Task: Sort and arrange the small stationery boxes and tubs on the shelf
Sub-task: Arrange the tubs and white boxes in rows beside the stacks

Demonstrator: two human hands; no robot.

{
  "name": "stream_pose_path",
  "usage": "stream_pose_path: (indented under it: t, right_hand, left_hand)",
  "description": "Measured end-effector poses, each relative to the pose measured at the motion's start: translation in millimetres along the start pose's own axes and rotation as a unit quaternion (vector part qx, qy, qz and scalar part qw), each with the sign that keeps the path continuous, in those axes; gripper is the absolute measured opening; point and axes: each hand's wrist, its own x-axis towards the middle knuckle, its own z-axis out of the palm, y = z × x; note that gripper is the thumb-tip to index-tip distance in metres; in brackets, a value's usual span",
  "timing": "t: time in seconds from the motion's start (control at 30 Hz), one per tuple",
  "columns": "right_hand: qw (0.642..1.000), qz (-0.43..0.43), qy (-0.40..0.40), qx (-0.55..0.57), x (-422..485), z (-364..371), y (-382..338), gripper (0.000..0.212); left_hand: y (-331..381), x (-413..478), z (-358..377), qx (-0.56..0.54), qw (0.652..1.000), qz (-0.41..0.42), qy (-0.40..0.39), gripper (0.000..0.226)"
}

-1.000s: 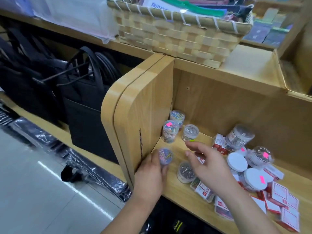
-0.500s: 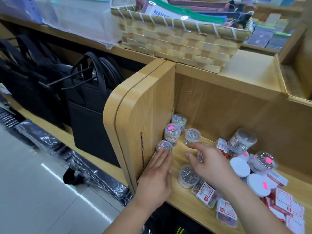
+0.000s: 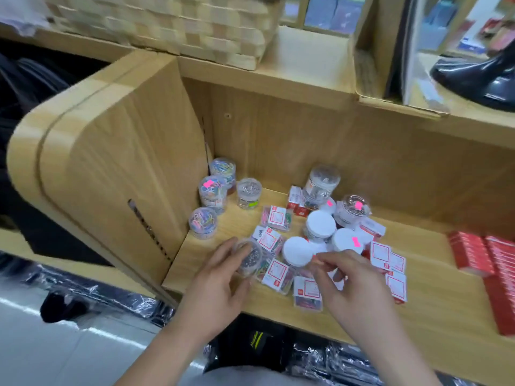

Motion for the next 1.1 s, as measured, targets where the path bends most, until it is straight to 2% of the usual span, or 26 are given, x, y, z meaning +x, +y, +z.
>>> stream_pose_path:
  t: [0.1, 0.2, 0.27, 0.53, 0.8, 0.9, 1.0, 1.1]
  right_hand:
    - [0.999, 0.037, -0.001, 0.006, -22, 5, 19, 0.024]
    - [0.997, 0.065, -0.033, 0.006, -41, 22, 28, 0.051]
    - [0.997, 0.066, -0.036, -0.02, -50, 31, 30, 0.058]
    - [0.994, 0.105, 0.016, -0.037, -65, 18, 49, 0.046]
    - [0.99, 0.11, 0.049, -0.078, -65, 11, 53, 0.04]
    - [0.983, 0.117, 0.013, -0.143, -56, 5, 40, 0.035]
    - [0.968, 0.168, -0.075, -0.172, -43, -11, 27, 0.038]
    - [0.964, 0.173, -0.074, -0.188, -27, -21, 27, 0.034]
  left_hand:
    - [1, 1, 9, -0.008, 1.0, -0.013, 0.005, 0.062]
    - [3, 2, 18, 0.004, 1.0, -0.019, 0.01, 0.067]
    - [4, 4, 22, 0.019, 1.0, -0.012, 0.008, 0.066]
    - [25, 9, 38, 0.03, 0.999, 0.028, 0.0, 0.063]
    - [22, 6, 34, -0.032, 0.998, 0.047, -0.013, 0.06]
    - [24, 8, 30, -0.036, 0.999, 0.04, -0.009, 0.053]
    - [25, 11, 31, -0.046, 0.999, 0.019, -0.001, 0.045]
    - [26, 13, 26, -0.061, 0.997, 0.016, -0.036, 0.05]
